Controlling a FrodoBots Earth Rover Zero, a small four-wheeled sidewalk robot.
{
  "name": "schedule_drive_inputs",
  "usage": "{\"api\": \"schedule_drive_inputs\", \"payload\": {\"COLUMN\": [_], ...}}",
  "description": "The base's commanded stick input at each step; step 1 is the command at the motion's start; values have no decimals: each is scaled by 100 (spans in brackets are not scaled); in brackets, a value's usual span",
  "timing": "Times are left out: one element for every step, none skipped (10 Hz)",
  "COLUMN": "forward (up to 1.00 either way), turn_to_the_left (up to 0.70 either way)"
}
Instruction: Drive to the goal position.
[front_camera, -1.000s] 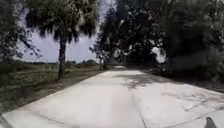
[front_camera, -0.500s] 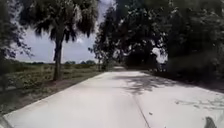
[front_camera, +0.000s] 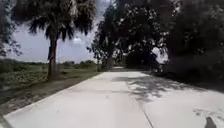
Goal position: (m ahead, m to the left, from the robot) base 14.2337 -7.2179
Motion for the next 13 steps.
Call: {"api": "schedule_drive_inputs", "payload": {"forward": [70,70,70,70,70,70,70,70,70,70,70,70,70], "turn_to_the_left": [0,0,0,0,0,0,0,0,0,0,0,0,0]}}
